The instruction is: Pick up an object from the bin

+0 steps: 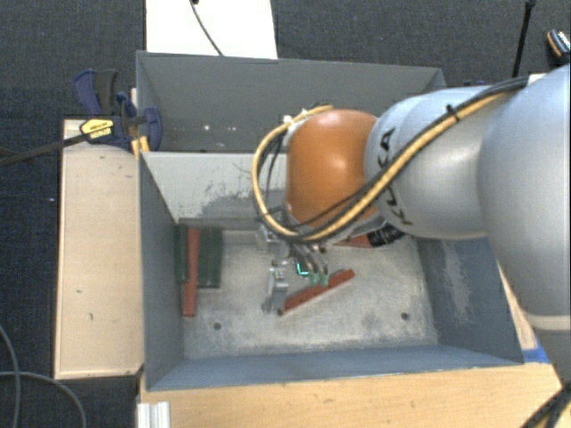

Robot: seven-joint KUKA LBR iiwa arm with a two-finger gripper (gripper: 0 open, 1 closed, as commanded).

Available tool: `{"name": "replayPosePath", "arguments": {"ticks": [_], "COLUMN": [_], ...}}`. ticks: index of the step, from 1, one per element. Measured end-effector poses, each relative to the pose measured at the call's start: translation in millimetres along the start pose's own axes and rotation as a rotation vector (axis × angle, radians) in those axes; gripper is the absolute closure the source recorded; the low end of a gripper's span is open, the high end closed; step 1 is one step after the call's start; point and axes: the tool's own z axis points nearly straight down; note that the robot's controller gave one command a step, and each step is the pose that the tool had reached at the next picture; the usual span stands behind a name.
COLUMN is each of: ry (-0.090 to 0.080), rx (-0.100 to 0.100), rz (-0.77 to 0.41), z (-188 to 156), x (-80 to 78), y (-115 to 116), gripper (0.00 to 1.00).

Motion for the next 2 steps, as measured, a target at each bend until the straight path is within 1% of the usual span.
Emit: {"name": "replayPosePath", "arguments": {"ticks": [1,2], "ry": [-0.012,-0.002], "rx": [0.001,0.003], "rz": [-0.486,-0.543], "z": [5,59], "x": [-22.0,-9.7], "y": [-8,-66], "gripper": [0.0,0.0]}}
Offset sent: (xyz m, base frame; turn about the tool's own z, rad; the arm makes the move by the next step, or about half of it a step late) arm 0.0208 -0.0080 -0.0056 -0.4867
